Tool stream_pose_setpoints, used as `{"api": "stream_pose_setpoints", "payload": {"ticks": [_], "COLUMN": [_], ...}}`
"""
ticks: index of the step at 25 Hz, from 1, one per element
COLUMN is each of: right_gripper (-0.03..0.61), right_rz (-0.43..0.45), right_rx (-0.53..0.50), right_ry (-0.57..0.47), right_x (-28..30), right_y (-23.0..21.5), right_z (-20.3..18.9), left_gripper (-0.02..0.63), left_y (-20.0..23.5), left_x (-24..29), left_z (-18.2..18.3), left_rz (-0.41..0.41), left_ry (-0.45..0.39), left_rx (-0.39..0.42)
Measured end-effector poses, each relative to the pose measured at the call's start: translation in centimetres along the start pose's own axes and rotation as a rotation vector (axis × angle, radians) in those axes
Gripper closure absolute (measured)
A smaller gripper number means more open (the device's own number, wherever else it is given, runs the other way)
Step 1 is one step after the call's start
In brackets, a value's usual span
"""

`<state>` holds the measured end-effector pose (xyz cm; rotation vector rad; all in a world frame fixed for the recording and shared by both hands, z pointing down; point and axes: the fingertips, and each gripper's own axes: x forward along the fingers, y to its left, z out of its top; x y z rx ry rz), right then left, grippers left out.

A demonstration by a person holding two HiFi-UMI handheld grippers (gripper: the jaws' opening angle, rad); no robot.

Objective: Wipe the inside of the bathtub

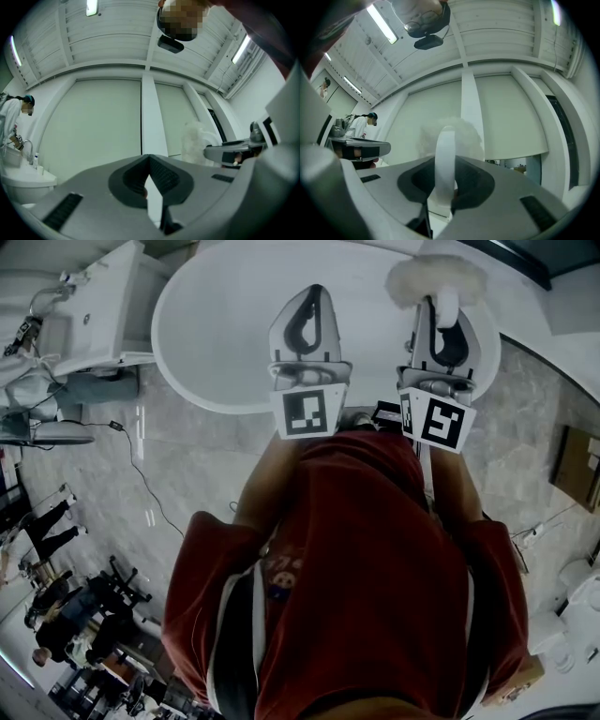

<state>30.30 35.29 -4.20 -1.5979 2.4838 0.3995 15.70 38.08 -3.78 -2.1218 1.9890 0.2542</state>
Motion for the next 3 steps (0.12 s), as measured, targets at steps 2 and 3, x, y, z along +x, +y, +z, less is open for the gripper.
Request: {"api": "stream_pose_setpoints", "payload": {"ticks": [2,3], "right_gripper": [0.486,0.486], "right_rz": [0.001,0.001], "right_rx": [0.001,0.000], "right_ry": [0.009,0.015], "right_x": [0.03,0.05], "right_y": [0.00,-0.01], "right_z": [-0.17,-0.28], "left_gripper": [0.598,0.598], "left_y": [-0.07,-0.12], "left_x": [0.11,0.18], "left_z": [0.11,0.18], "left_rz": [-0.003,-0.005], "left_ry": [0.001,0.002], "left_rx": [0.003,0.005]}}
